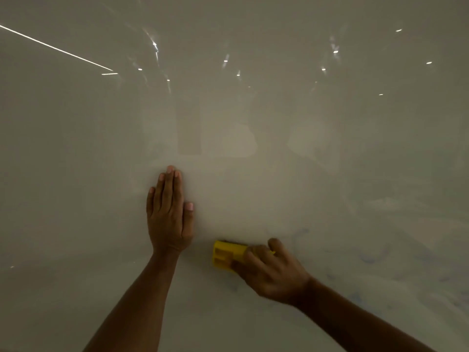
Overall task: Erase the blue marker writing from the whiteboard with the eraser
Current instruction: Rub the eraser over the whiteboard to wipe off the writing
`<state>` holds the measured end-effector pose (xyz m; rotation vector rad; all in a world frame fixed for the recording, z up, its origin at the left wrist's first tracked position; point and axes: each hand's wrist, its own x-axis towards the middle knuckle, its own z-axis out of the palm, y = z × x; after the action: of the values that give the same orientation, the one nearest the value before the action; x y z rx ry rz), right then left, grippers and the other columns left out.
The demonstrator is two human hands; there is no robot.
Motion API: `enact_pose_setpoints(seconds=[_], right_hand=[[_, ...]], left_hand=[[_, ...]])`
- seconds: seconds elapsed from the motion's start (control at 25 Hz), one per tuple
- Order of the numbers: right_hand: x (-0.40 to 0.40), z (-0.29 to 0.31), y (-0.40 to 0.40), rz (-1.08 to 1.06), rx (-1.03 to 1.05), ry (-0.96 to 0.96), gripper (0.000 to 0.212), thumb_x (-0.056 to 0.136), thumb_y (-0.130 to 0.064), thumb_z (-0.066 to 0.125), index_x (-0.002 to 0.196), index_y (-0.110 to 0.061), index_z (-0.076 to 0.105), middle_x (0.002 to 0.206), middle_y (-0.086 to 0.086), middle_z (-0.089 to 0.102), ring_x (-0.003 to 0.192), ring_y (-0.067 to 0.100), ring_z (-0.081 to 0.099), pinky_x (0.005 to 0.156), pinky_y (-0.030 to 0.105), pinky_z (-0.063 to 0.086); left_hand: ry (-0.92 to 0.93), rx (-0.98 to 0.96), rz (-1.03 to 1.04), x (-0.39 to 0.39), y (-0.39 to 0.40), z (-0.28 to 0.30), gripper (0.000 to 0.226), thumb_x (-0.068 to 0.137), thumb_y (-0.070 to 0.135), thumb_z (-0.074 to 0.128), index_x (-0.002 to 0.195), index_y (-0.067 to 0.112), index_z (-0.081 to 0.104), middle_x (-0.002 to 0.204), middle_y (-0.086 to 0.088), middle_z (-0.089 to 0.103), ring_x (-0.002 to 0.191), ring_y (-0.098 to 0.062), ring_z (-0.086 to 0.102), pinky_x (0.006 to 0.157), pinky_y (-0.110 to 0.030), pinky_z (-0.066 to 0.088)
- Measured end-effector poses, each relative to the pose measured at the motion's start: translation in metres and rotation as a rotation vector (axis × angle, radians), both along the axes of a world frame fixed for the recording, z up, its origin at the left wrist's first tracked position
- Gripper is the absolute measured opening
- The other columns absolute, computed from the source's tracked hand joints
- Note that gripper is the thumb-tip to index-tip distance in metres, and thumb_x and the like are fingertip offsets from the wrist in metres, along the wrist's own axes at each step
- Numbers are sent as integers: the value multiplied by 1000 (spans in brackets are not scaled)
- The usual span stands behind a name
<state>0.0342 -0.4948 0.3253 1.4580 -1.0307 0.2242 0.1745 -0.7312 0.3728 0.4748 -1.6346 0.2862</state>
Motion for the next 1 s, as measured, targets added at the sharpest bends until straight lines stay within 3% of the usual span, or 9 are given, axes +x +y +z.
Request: enact_pose_setpoints(seconds=[0.08,0.24,0.36,0.52,0.6,0.72,0.76,0.88,1.0], right_hand=[[-1,40,-8,35,-105,-47,20,96,-24,76,115,-18,76,108,15,67,75,29,55,67,41,40],[11,103,-36,40,-281,-231,8,95,-24,69,100,-18,70,122,17,72,76,31,53,66,40,40],[18,52,-47,132,-131,-227,6,99,-23,67,104,-19,68,118,18,73,81,29,54,68,38,38],[14,-26,-28,167,305,3,17,101,-23,69,84,-24,72,104,5,75,93,23,58,73,33,42],[7,-6,-26,197,263,-4,19,103,-21,66,86,-22,75,106,7,76,93,24,57,70,34,43],[3,39,-36,149,-74,-189,11,102,-18,67,97,-15,76,118,16,73,82,28,54,67,37,39],[4,38,-40,155,-102,-244,9,102,-17,67,98,-14,75,119,16,72,80,29,54,67,38,39],[7,-16,-37,261,124,-186,5,101,-20,70,99,-17,73,111,8,73,88,26,56,68,36,41],[0,-57,-15,217,340,-135,13,98,-23,72,85,-21,72,104,3,72,90,21,58,70,33,46]], left_hand=[[-8,-2,7,0,0,-1,68,106,31,35,166,-1,35,173,-17,34,161,-32,29,134,-40,13],[5,-16,-2,-1,-3,-2,66,109,33,34,166,0,35,175,-15,32,166,-26,21,134,-41,15],[-3,-36,-6,-2,-6,-5,67,112,39,26,168,3,30,178,-7,22,168,-18,14,134,-41,14],[7,-46,5,-4,-7,-7,67,112,38,25,169,4,27,176,-15,31,165,-29,25,134,-43,15],[3,-46,22,-4,-8,-7,66,112,36,25,169,2,29,175,-17,32,166,-26,22,134,-44,15],[-34,-51,53,-6,-4,-10,68,111,35,24,168,-2,26,175,-22,28,167,-32,18,135,-48,13],[-58,-57,60,-6,-3,-11,69,110,34,25,168,-4,25,175,-25,27,167,-34,16,135,-50,12],[-110,-116,40,-6,0,-12,70,109,32,30,168,-6,23,177,-25,20,168,-39,8,136,-54,9],[-190,-178,-34,-16,17,-31,70,110,34,29,170,0,17,182,-14,4,168,-36,7,137,-52,7]])
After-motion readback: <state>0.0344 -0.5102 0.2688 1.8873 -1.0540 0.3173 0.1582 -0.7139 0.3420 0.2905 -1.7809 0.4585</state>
